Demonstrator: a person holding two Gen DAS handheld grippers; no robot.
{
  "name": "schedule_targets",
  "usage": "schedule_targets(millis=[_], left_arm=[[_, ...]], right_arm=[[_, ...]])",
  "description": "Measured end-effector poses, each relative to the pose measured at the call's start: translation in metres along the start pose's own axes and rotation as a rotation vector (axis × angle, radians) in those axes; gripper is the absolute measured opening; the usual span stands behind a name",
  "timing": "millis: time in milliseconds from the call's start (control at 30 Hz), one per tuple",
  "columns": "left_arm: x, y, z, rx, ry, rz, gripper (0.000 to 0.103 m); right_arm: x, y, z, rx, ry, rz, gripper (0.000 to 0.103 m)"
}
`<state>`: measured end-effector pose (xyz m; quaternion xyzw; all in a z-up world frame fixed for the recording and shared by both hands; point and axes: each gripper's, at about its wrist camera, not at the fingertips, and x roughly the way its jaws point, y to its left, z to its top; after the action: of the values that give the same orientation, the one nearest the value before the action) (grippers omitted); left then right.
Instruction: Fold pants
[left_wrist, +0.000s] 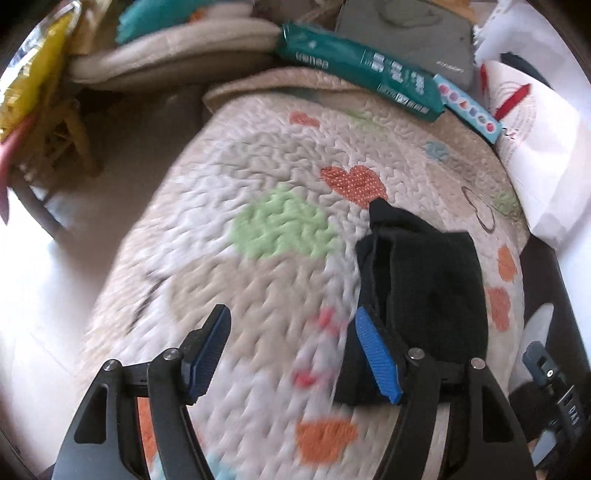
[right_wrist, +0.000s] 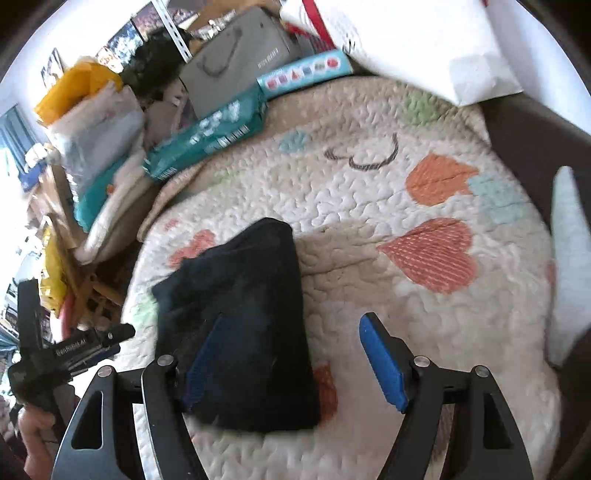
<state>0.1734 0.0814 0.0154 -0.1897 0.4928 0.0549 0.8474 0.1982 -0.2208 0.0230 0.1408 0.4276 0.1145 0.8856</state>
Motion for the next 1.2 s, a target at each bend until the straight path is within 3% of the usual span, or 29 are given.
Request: schedule_targets(millis=[133, 200, 400, 567, 700, 867, 1200], left_arm=[[-0.05, 0.002, -0.046, 0.035, -0.086, 0.049, 0.072], [-0.077, -0.003, -0.076, 0.074, -0.166, 0.115, 0.073], [-0.133, -0.017, -0.148, 0.169, -0.352, 0.224, 0.085], [-0.169, -0.028, -0.189, 0.197, -0.495, 0.271, 0.098], [-0.189, -0.043, -0.206, 0.252, -0.582, 0.303, 0.101], [-0.189, -0.06, -0.219, 0.331, -0.58, 0.325, 0.103], [-0.178, -0.062, -0.229, 0.363, -0.475, 0.244, 0.103]], right_arm=[[-0.034, 0.012, -0.044, -0.03, 0.015, -0.016, 0.081], [-0.046, 0.016, -0.073, -0.035, 0.024, -0.022, 0.081], [-0.073, 0.023, -0.149, -0.056, 0.005, -0.071, 0.081], [-0.098, 0.031, -0.168, -0.094, -0.053, -0.109, 0.081], [-0.116, 0.033, -0.172, -0.088, -0.114, -0.123, 0.082], [-0.123, 0.044, -0.176, -0.159, -0.152, -0.17, 0.083], [-0.123, 0.047, -0.178, -0.173, -0.158, -0.189, 0.084]])
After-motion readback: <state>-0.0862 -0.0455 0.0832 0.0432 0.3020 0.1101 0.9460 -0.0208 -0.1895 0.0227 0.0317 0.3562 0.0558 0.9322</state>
